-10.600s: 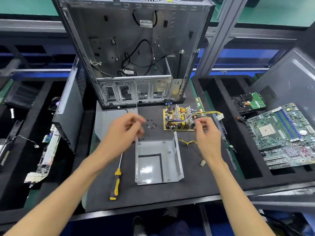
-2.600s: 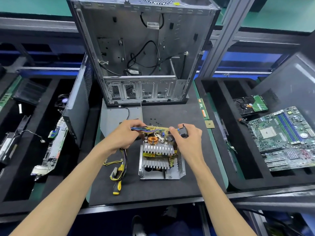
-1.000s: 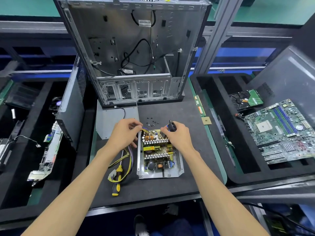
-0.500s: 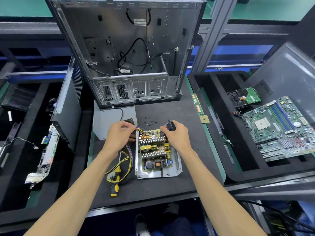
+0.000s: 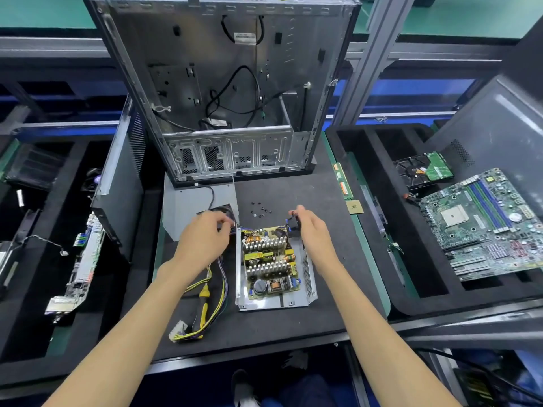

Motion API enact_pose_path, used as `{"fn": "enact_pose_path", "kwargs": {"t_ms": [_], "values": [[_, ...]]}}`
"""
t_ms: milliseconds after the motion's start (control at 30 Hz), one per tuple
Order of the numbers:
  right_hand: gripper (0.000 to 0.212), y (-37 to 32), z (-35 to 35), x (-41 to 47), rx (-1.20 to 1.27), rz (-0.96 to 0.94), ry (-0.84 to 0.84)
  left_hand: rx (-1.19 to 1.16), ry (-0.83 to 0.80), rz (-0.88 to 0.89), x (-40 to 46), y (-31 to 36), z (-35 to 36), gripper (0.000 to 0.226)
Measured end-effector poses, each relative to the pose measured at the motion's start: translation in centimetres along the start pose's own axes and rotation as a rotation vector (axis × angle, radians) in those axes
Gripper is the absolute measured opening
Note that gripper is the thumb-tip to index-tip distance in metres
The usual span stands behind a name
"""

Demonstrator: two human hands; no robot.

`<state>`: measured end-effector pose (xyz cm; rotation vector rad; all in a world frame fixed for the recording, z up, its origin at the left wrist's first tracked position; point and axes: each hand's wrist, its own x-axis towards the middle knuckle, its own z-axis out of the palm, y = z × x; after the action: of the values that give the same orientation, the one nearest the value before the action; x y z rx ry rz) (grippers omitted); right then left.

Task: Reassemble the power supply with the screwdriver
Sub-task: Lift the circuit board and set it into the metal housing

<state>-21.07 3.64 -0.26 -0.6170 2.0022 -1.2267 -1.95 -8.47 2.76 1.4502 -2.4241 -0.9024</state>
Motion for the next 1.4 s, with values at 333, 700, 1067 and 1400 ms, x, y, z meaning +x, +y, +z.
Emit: {"fn": "enact_pose_path", "kwargs": {"t_ms": [333, 700, 1067, 1400], "values": [[0.042, 1.1, -0.1, -1.6, 0.223, 0.13, 0.038, 0.671, -0.314, 0.477, -2.0, 5.8, 3.6, 0.093], [0.043, 2.3, 0.4, -2.9, 0.174, 0.009, 0.009, 0.639, -0.315, 0.504, -1.5, 4.9, 3.6, 0.055], [0.038, 2.0, 0.3, -3.1, 0.232, 0.021, 0.009, 0.62, -0.324, 0.516, -2.5, 4.4, 3.6, 0.061], [0.036, 2.5, 0.3, -2.8, 0.181, 0.017, 0.003, 0.615, -0.322, 0.492, -2.3, 4.4, 3.5, 0.064]]}}
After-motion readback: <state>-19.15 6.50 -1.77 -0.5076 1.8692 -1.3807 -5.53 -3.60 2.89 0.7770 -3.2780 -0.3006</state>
